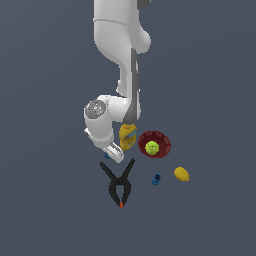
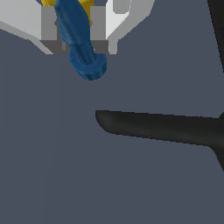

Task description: Pick up a designated object from a clutter of objects.

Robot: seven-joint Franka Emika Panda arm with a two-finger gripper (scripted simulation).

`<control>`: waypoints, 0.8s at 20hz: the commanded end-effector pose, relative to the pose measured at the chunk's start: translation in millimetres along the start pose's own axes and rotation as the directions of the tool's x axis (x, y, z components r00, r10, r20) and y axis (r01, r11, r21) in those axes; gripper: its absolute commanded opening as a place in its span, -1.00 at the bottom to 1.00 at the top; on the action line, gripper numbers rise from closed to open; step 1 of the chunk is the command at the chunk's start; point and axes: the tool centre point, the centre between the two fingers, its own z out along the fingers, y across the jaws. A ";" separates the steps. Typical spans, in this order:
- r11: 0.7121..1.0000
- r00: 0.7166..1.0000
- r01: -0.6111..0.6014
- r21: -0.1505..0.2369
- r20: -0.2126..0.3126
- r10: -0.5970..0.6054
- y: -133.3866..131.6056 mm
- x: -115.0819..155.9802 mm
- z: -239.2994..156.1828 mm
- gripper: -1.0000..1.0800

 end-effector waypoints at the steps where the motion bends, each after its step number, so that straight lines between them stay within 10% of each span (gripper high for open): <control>1: 1.000 1.000 0.000 0.000 0.000 0.000 -0.2 0.1 -1.1 -1.00; 16: 1.000 1.000 -0.001 0.000 0.000 0.001 -15.0 4.2 -85.8 -1.00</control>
